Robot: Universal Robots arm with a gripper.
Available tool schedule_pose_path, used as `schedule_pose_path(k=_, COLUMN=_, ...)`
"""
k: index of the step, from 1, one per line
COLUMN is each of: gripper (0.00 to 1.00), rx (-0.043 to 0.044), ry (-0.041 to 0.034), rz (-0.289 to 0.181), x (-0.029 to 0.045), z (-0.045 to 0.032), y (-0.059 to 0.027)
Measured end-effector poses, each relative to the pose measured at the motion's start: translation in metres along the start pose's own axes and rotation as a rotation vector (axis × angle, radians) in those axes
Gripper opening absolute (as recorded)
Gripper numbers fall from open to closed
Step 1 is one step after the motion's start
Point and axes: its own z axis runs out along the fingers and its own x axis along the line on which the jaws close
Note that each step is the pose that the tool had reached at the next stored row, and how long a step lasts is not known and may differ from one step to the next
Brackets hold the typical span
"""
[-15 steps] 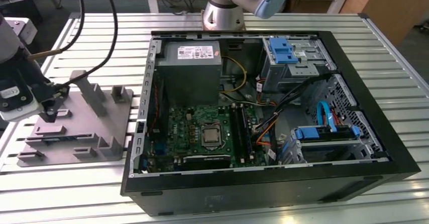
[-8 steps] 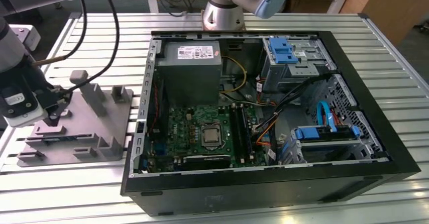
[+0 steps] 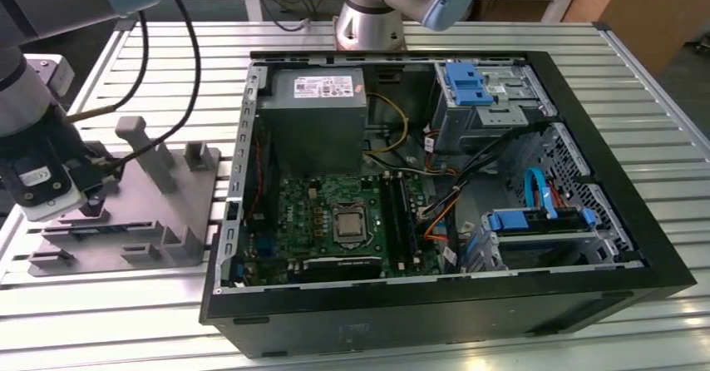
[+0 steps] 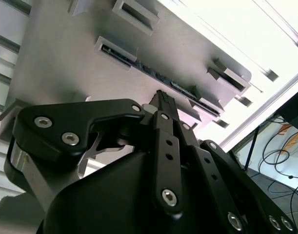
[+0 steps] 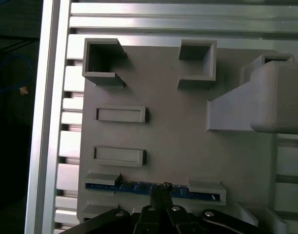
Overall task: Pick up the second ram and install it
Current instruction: 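Reach for the second ram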
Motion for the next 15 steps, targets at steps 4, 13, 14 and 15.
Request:
schedule_pose_path(k=4, gripper=0.1, rx=-0.0002, ry=0.0027, rz=0.0, x=-0.0008, z=0.0073, y=-0.0012)
schedule_pose_path(k=13, gripper=0.1, rx=0.0002, ry=0.0063, rz=0.0, x=-0.0018, z=0.0174, y=-0.0031)
schedule_pose_path(k=14, gripper=0.1, rx=0.0002, ry=0.0062, rz=0.0, x=-0.0018, z=0.0176, y=-0.0031)
schedule_pose_path(k=15, gripper=0.1, rx=0.0002, ry=0.0062, rz=0.0, x=-0.0018, z=0.0176, y=-0.0031)
